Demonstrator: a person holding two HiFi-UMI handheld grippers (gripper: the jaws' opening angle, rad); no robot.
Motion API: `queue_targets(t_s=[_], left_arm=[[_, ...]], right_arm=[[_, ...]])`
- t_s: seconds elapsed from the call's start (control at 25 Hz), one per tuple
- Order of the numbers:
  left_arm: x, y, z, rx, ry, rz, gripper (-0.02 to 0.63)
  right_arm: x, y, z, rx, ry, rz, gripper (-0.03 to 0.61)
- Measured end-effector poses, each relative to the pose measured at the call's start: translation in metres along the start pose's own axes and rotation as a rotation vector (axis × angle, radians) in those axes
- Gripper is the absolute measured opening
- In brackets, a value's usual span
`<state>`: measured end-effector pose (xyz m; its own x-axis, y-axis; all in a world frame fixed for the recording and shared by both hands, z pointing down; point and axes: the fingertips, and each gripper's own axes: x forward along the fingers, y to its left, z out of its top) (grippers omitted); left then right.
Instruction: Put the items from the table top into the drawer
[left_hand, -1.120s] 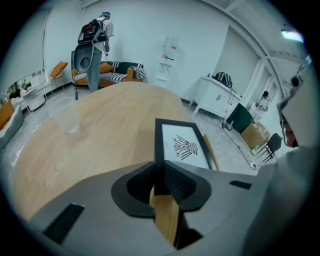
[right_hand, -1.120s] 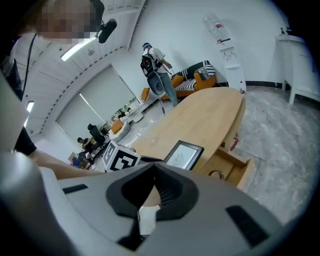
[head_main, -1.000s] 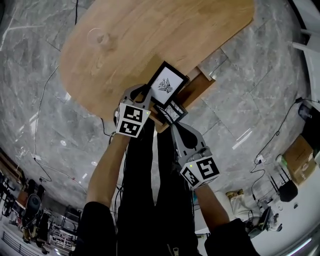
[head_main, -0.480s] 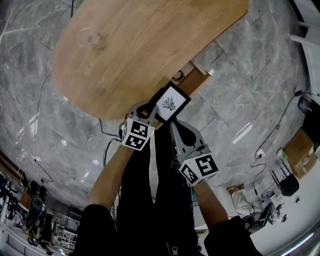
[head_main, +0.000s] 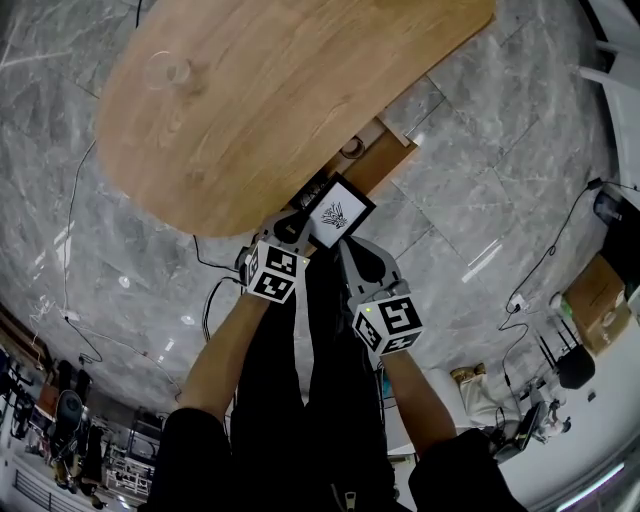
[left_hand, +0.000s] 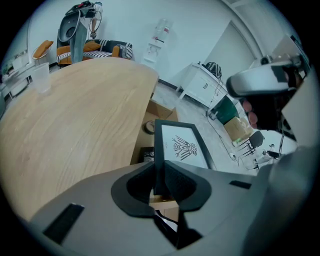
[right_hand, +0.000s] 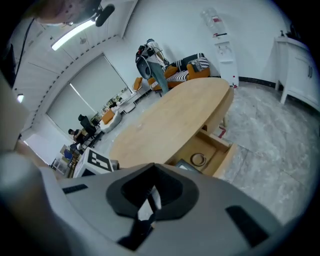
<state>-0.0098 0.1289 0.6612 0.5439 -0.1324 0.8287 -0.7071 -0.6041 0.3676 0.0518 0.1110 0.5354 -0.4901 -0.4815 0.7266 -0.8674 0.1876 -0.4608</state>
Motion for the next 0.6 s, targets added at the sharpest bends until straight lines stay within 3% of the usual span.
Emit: queue_targets(t_s=[0.32,0.6], left_arm=[[0.009,0.008,-0.026,-0.012,0.049,0.045,0.071],[0.018,0.012,-0.035,0.019,0.081,0.096,0.072]], right_arm=[[0.008,-0.023,-0.039,-0.007,0.107,-0.04,0.011],[0.009,-0.009,-0.025,-0.036,0.06,-0.007,0.011]])
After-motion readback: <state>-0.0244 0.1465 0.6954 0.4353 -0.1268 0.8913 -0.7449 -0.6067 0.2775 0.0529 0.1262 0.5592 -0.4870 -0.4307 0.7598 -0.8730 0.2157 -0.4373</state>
